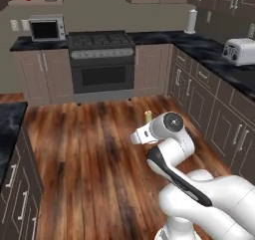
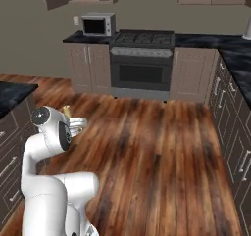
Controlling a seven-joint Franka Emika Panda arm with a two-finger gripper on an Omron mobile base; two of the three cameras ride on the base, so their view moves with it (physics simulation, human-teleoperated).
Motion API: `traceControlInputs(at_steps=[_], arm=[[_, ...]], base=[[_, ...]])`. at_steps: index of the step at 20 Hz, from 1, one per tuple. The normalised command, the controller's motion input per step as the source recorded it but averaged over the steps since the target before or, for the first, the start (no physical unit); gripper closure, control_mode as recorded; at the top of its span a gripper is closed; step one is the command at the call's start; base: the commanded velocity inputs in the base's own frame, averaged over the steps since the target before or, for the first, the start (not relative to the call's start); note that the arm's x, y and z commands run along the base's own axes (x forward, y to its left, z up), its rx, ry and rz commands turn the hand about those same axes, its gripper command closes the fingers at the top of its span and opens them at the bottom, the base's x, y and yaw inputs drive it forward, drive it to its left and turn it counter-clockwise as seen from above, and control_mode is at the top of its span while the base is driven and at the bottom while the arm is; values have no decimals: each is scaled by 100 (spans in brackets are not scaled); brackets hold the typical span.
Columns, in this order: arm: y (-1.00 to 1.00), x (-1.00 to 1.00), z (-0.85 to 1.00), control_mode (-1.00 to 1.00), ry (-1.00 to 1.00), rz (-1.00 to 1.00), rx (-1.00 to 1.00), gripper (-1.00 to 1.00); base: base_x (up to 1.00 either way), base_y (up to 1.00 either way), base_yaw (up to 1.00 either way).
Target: Pick the candle and jar from the dining table and place them in the open cabinet. Close the cabinet after placing the objects.
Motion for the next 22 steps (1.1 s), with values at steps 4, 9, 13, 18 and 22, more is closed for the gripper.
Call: traceControlInputs(at_steps=[4, 9, 13, 18, 22], arm=[[0, 0, 0, 100, 0, 0, 0, 100], [0, 0, 0, 100, 0, 0, 0, 100], [0, 0, 0, 100, 0, 0, 0, 100], [0, 0, 0, 100, 0, 0, 0, 100], [0, 0, 0, 100, 0, 0, 0, 100]], base=[[100, 10, -33], [100, 42, -26], [100, 70, -19], [100, 75, -17], [100, 69, -15]])
